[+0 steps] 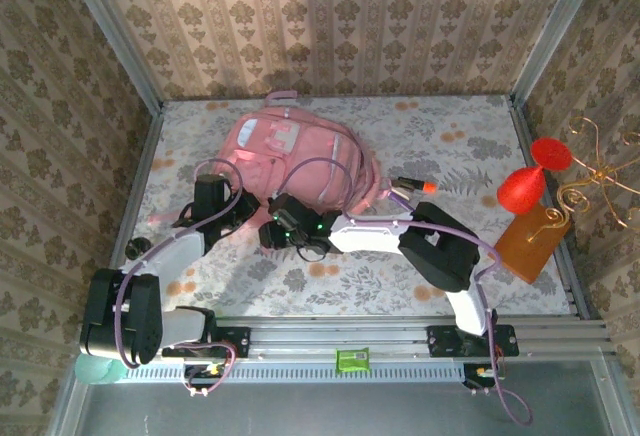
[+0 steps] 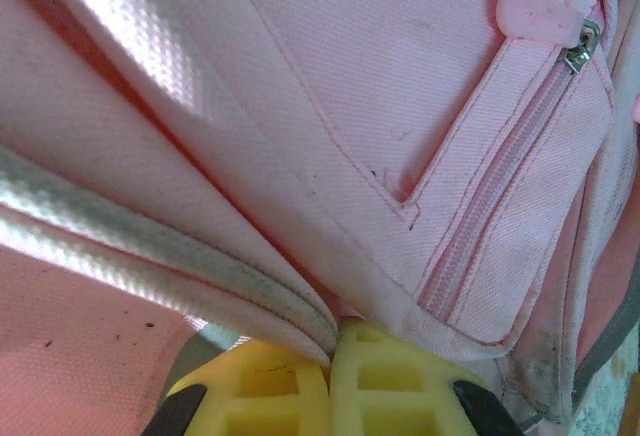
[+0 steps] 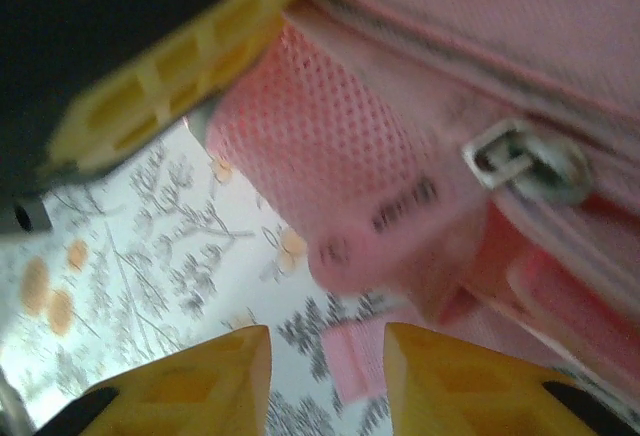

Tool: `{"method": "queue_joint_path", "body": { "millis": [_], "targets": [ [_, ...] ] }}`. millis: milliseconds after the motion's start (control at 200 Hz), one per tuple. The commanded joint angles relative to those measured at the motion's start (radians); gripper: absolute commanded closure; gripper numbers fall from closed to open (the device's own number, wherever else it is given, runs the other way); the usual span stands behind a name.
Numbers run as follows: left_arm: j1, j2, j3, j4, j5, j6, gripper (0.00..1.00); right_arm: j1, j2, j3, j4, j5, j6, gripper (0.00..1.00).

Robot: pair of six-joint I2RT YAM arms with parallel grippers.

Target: Pack the student bag

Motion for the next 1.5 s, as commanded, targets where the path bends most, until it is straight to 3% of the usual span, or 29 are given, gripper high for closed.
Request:
{"method": "queue_joint_path", "body": {
  "millis": [0, 730, 945, 1235, 1495],
  "targets": [
    [-0.014, -0.035, -0.007, -0.017, 0.027, 0.027, 1.0, -0.042, 0.034, 0.033, 0.123, -0.059, 0.056, 0.68],
    [-0.009, -0.004, -0.008, -0.009, 0.019, 0.064, 1.0, -0.087, -0.191, -0.256, 0.354, -0.011, 0.042, 0.73],
    [-0.009, -0.003, -0.007, -0.008, 0.023, 0.066, 1.0, -0.078, -0.191, -0.208, 0.162, 0.098, -0.029, 0.63],
    [-0.009, 0.005, -0.004, -0.01, 0.025, 0.069, 1.0, -0.059, -0.15, -0.111, 0.041, 0.078, -0.078, 0.48],
    [-0.009, 0.005, -0.002, -0.009, 0.028, 0.071, 1.0, -0.007, -0.055, 0.093, -0.293, 0.283, -0.159, 0.45]
  ]
}}
